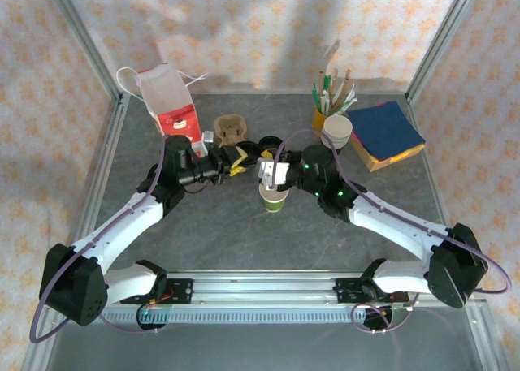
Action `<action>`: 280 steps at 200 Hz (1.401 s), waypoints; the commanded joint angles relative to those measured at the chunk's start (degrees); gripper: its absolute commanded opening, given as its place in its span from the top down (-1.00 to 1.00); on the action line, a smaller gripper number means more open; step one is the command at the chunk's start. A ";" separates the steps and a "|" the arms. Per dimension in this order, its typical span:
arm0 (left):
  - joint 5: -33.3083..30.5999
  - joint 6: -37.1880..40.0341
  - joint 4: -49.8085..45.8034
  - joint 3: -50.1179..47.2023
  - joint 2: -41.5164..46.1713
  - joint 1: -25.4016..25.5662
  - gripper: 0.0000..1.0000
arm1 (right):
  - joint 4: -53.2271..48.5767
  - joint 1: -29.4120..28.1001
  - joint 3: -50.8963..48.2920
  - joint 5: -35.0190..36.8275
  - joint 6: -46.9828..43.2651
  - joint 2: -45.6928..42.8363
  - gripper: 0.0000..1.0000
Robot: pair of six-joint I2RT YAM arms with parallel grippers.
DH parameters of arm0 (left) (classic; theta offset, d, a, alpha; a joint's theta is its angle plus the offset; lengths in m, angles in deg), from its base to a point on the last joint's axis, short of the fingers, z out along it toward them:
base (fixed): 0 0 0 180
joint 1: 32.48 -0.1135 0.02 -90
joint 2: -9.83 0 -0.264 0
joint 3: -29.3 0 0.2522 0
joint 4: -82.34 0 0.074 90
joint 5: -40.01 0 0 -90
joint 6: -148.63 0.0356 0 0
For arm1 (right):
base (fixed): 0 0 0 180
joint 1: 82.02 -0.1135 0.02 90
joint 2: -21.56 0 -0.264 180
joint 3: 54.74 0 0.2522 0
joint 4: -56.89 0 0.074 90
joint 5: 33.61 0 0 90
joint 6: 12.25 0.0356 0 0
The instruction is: Pack the takeout coffee
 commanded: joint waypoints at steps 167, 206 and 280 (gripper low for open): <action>0.32 3.46 -4.07 3.96 -2.08 0.36 0.75 | -4.04 -0.33 2.88 2.04 -3.65 -1.15 0.36; 0.37 3.38 -3.95 3.57 -1.86 0.41 0.75 | -1.98 -0.35 2.57 3.23 -3.00 -0.82 0.47; 1.46 0.86 0.26 1.48 -1.63 0.41 0.75 | -0.20 -0.35 2.12 1.96 -0.29 -0.64 0.73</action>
